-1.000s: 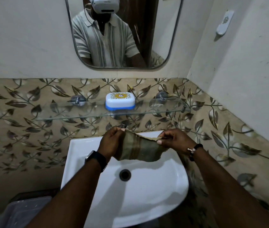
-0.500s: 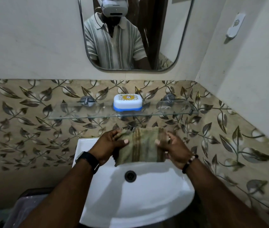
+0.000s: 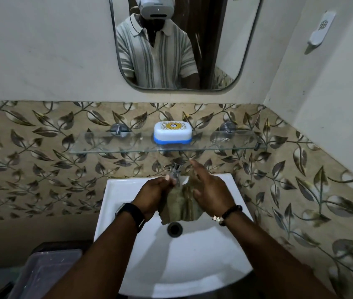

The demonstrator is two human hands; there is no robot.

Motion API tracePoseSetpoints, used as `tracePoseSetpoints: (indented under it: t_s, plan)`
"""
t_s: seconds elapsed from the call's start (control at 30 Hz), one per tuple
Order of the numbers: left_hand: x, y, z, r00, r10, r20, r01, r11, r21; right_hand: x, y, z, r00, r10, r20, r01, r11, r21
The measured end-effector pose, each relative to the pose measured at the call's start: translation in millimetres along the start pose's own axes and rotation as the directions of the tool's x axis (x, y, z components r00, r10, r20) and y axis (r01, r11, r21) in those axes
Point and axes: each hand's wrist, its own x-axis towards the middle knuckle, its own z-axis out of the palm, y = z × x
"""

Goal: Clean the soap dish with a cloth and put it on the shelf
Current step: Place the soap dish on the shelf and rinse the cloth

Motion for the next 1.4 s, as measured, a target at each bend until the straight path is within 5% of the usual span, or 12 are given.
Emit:
tracePoseSetpoints:
  t_s: [0.13, 0.27, 0.37, 0.43, 0.5, 0.57, 0.63, 0.87, 1.17, 1.4]
  plan:
    - [-1.9, 0.8, 9.2, 0.987, -0.022, 0.159, 0.058, 0.972, -0.227, -14.5, -24.2, 14.6, 0.981, -0.175, 0.088, 0.181, 0.981, -0.069]
    - [-0.9, -2.4, 10.7, 0.999, 0.026, 0.046, -0.014, 0.970, -0.241, -23.3, -16.2, 26.4, 0.993, -0.117, 0.032, 0.104, 0.956, 0.276]
    - [2.7, -6.9, 6.9, 0.999, 0.025, -0.036, -0.033, 0.962, -0.270, -24.1, -3.8, 29.7, 0.983, 0.087, -0.163, 0.012, 0.850, 0.526]
    - [3.2, -5.9, 9.1, 0.998, 0.027, -0.063, -0.046, 0.946, -0.320, -23.7, 1.6, 32.4, 0.903, 0.350, -0.249, -0.131, 0.776, 0.617]
    - [3.1, -5.3, 13.7, 0.997, 0.060, -0.041, -0.072, 0.912, -0.403, -21.5, 6.3, 34.4, 0.845, 0.535, -0.013, -0.320, 0.524, 0.789]
    - [2.1, -4.6, 17.2, 0.996, 0.091, -0.004, -0.083, 0.885, -0.457, -21.7, 8.6, 34.8, 0.787, 0.513, 0.344, -0.490, 0.179, 0.853]
    - [1.8, -5.1, 17.3, 0.994, 0.111, 0.023, -0.088, 0.886, -0.456, -23.7, 11.5, 31.9, 0.777, 0.444, 0.446, -0.507, 0.022, 0.862]
    - [8.7, 3.7, 15.4, 0.997, 0.073, 0.015, -0.072, 0.996, -0.058, -9.7, 24.1, 12.7, 0.852, 0.510, 0.122, -0.306, 0.296, 0.905]
    - [5.9, 20.5, 24.6, 0.967, 0.222, -0.123, -0.232, 0.970, -0.075, 16.8, 8.2, 10.9, 0.872, 0.482, -0.084, -0.171, 0.461, 0.871]
    - [-53.2, 18.4, -73.7, 0.822, 0.299, -0.485, -0.413, 0.899, -0.146, 47.9, -98.1, 59.8, 0.986, 0.160, -0.055, -0.044, 0.554, 0.831]
